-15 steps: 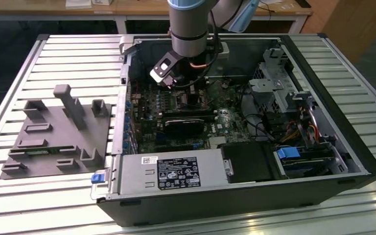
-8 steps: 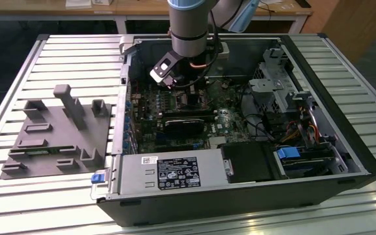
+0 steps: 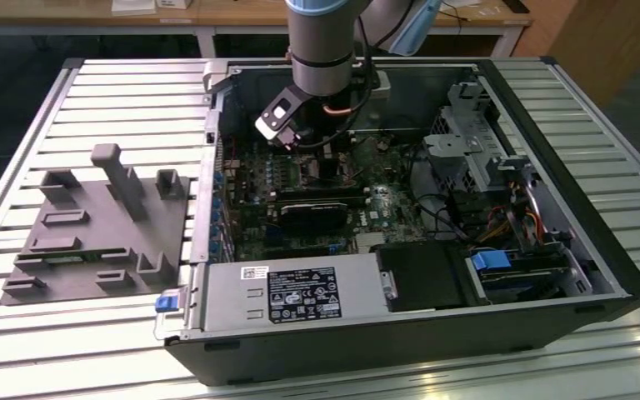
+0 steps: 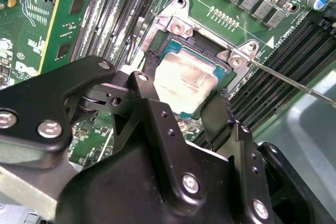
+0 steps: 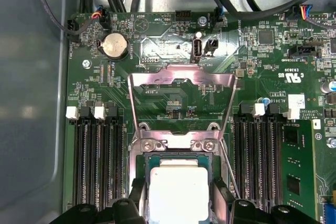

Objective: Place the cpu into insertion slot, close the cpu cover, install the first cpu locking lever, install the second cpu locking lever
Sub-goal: 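Place the cpu into insertion slot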

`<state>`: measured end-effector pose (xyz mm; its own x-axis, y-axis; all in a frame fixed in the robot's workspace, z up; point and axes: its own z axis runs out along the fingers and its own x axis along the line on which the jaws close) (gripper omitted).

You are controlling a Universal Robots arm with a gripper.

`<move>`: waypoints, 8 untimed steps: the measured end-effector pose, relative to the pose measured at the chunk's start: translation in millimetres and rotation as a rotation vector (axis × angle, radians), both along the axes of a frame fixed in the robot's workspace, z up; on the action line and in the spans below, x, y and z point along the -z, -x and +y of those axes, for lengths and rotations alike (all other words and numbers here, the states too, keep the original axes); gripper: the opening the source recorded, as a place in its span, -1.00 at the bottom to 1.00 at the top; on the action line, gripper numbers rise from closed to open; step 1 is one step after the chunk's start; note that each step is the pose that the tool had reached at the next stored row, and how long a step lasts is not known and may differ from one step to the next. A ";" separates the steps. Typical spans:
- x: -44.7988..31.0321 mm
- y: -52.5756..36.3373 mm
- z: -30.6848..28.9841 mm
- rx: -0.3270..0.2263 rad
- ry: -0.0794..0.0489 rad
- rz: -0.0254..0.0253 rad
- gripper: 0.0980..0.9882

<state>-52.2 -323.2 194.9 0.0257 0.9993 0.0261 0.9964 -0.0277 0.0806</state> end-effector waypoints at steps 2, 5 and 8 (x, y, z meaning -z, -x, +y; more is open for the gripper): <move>-0.9 0.0 0.0 0.000 0.000 0.0000 0.15; -5.2 0.0 0.0 0.000 0.000 -0.0001 0.15; -10.4 0.0 0.0 0.000 0.000 -0.0008 0.15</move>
<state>-52.2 -323.2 205.3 0.0256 0.9993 0.0261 0.9963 -0.0277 0.0815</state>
